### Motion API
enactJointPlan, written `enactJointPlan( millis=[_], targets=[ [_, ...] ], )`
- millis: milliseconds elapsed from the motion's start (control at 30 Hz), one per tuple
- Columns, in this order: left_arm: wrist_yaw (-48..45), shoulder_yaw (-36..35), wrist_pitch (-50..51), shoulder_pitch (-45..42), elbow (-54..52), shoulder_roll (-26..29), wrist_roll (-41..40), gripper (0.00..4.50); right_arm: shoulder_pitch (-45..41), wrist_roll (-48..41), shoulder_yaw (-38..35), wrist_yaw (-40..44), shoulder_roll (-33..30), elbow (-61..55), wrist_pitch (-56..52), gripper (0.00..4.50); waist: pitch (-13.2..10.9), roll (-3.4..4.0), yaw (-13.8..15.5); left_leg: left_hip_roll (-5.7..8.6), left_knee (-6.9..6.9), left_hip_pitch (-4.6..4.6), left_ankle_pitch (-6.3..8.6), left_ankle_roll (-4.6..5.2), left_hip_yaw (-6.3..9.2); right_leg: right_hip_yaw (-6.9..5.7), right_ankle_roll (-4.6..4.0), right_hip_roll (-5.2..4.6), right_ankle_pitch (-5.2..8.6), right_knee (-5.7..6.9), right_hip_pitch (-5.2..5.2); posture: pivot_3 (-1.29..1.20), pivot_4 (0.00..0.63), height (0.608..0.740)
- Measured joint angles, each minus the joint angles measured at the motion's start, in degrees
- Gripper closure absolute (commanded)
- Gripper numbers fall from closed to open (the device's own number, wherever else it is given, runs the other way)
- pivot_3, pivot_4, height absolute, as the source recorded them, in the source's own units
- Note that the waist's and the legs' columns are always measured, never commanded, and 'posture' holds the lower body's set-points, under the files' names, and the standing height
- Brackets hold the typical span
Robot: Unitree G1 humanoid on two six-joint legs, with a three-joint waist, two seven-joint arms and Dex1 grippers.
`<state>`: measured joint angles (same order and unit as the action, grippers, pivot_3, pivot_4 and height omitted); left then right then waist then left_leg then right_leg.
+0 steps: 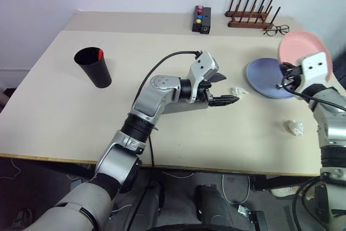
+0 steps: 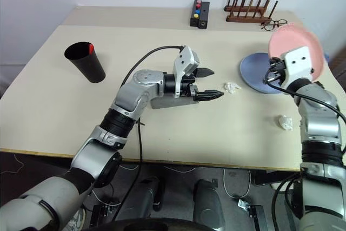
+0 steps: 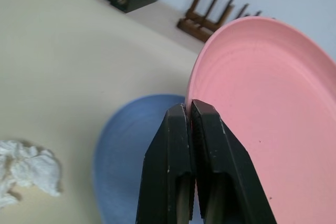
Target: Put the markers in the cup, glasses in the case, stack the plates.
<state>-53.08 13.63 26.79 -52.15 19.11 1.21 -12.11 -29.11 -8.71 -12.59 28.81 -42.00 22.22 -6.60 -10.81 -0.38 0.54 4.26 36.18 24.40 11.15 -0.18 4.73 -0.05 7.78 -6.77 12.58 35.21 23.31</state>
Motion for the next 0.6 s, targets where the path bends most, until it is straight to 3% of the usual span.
enactJointPlan(
  millis=[233, 333, 567, 600],
  targets=[
    [3.4, -1.2, 3.5, 2.5, -4.9, 1.6, -1.1, 0.00, -6.9, 3.0, 4.8, 3.5, 0.9, 13.8, 4.8, 4.43, 0.0, 0.01, -0.5, 0.00, -0.04, -0.01, -0.01, -0.01, 0.02, 0.00, 0.00, 0.01, 0.00, 0.01, 0.02, 0.00, 0.150, 0.740],
    [4.8, -1.5, 4.9, 3.2, -6.8, 2.6, -1.2, 0.00, -7.8, 4.1, 6.9, 5.8, 1.1, 17.2, 5.1, 3.57, 0.0, 0.01, -1.0, 0.00, -0.05, -0.01, -0.01, -0.02, 0.03, 0.00, 0.00, 0.01, 0.00, 0.02, 0.02, 0.00, 0.150, 0.740],
    [6.5, -2.1, 6.2, 4.3, -8.6, 3.5, -2.3, 0.00, -7.8, 4.9, 7.7, 9.6, 1.1, 18.4, 4.1, 0.09, 0.0, 0.02, -1.3, 0.01, -0.05, -0.02, -0.01, -0.02, 0.04, 0.01, 0.00, 0.02, -0.01, 0.02, 0.02, 0.00, 0.150, 0.740],
    [6.7, -2.1, 6.3, 4.3, -8.7, 3.6, -2.3, 0.00, -7.7, 4.3, 7.3, 9.4, 1.1, 17.6, 3.7, 0.09, 0.0, 0.02, -1.3, 0.01, -0.05, -0.02, -0.01, -0.02, 0.04, 0.01, 0.00, 0.02, -0.01, 0.02, 0.02, 0.00, 0.150, 0.740]
  ],
)
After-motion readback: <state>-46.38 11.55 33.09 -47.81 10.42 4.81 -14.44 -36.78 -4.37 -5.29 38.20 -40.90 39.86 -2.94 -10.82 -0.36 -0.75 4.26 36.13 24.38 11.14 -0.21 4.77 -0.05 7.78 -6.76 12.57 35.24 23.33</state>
